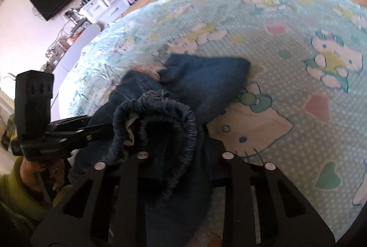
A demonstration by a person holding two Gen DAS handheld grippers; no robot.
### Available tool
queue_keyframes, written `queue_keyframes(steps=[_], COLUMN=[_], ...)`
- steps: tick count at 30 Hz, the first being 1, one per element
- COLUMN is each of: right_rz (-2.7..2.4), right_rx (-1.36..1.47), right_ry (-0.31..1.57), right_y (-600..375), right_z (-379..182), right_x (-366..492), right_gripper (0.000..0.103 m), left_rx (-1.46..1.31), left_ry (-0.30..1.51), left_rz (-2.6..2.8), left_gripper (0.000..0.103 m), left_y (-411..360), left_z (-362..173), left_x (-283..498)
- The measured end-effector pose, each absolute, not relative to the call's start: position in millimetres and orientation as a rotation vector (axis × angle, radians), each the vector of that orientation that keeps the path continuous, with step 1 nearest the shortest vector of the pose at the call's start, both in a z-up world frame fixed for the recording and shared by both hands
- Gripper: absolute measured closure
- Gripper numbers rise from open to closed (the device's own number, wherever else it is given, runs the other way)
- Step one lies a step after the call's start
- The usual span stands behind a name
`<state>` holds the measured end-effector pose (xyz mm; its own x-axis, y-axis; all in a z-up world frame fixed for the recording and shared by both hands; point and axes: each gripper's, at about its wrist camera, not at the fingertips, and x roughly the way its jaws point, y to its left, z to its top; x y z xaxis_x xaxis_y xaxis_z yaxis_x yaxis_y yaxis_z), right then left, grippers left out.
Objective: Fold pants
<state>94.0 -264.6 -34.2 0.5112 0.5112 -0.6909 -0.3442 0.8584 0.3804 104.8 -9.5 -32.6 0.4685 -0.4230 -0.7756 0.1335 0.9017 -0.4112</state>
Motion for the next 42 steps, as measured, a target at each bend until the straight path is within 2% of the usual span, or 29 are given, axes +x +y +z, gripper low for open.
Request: queue_keyframes(steps=[2,12,20,25,26,27,30,37,40,42], right_rz=[0.535,0.558,0.492,0.398,0.382,0.371,0.351,0.32,0.31,0.301], right_rx=[0.167,0.081,0.129,0.156,0.156,0.159,0.143,0.113,0.109,0.109], right_ry=[0.861,0.758,0.836,0.897,0.911,0.922,0.933,0.936,0.931,0.921], right_y=[-258.1,-231.0,-232.0,-247.1,-249.3,-251.3,-251.5,-249.5,-253.9,-256.9], right_z=[-23.8,8.0,-19.6,-36.9,-40.4,-43.0,-45.5,-43.8,-40.3,-36.8], right_x=[91.9,128.8,164.3,170.4,171.4,172.2,172.1,170.6,164.7,161.1], right_gripper=[0.089,0.089,0.088,0.078,0.074,0.069,0.066,0.059,0.055,0.047], left_rx=[-0.313,-0.284,-0.259,-0.238,-0.234,-0.236,-0.249,-0.255,-0.259,-0.262], left_ry=[1.008,0.913,0.939,0.968,0.973,0.978,0.989,0.994,0.996,0.995], left_rz=[-0.35,-0.293,-0.234,-0.217,-0.212,-0.21,-0.199,-0.189,-0.189,-0.192], left_gripper=[0.077,0.077,0.076,0.057,0.054,0.052,0.045,0.039,0.038,0.038], left_y=[-7.2,13.3,22.4,21.8,21.9,22.4,25.8,29.3,29.9,30.9], left_z=[-25.1,9.9,-5.6,-19.2,-22.2,-24.7,-33.3,-37.4,-35.3,-32.7], left_x=[105.0,127.1,148.6,149.7,150.2,150.3,150.8,148.0,144.4,141.1])
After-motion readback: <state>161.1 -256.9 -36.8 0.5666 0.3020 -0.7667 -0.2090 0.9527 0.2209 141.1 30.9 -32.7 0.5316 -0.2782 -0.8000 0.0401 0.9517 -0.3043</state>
